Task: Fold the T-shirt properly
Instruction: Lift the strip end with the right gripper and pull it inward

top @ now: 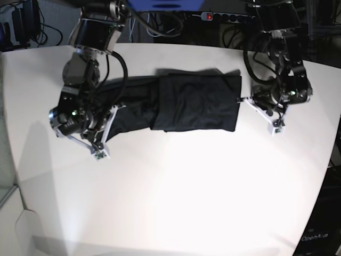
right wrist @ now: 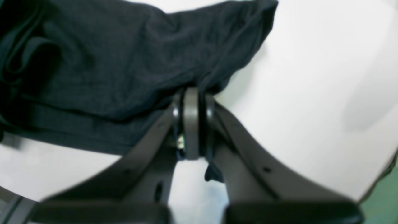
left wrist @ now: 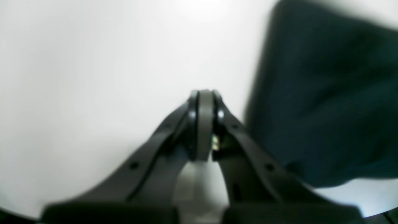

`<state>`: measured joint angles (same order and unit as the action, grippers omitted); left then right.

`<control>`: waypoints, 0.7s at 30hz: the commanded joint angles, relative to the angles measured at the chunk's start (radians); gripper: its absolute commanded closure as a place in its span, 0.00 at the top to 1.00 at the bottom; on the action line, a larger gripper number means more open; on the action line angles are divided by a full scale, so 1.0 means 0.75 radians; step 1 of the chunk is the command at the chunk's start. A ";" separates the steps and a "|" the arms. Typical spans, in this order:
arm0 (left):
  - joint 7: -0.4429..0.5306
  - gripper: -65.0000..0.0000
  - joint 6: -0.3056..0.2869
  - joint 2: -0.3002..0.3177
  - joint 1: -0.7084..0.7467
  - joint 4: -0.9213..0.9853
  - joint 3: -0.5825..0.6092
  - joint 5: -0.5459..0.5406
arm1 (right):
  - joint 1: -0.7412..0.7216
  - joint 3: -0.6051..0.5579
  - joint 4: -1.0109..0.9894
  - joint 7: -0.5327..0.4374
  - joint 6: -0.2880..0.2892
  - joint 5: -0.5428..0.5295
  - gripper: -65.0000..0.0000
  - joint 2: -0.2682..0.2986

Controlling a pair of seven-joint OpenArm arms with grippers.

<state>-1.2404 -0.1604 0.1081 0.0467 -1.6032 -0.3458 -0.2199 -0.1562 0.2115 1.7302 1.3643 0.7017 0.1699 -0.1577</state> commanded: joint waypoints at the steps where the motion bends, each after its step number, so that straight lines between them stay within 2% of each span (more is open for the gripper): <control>1: 0.051 0.00 0.000 0.006 -0.020 -0.016 0.002 -0.017 | -0.016 -0.017 0.024 -0.006 -0.005 -0.009 0.00 0.001; 4: 0.088 0.00 0.000 0.002 -0.010 0.056 0.008 -0.017 | -0.008 -0.064 0.026 -0.006 -0.005 -0.009 0.00 0.001; 13: 0.125 0.00 0.000 0.002 -0.018 0.138 0.010 -0.029 | -0.020 -0.048 0.024 -0.008 -0.005 -0.007 0.01 0.001; 18: 0.123 0.00 0.000 0.006 -0.016 0.132 0.010 -0.029 | -0.069 0.085 -0.015 0.003 -0.005 -0.005 0.01 0.001; 21: 0.123 0.00 0.000 0.006 -0.016 0.130 0.010 -0.029 | -0.112 0.173 -0.125 0.005 -0.005 -0.005 0.01 0.001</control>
<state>-1.1194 -0.1646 0.1081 0.0330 -1.5063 -0.3393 -0.2665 -0.2218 0.3477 1.6192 1.3720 0.7021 0.1711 -0.1570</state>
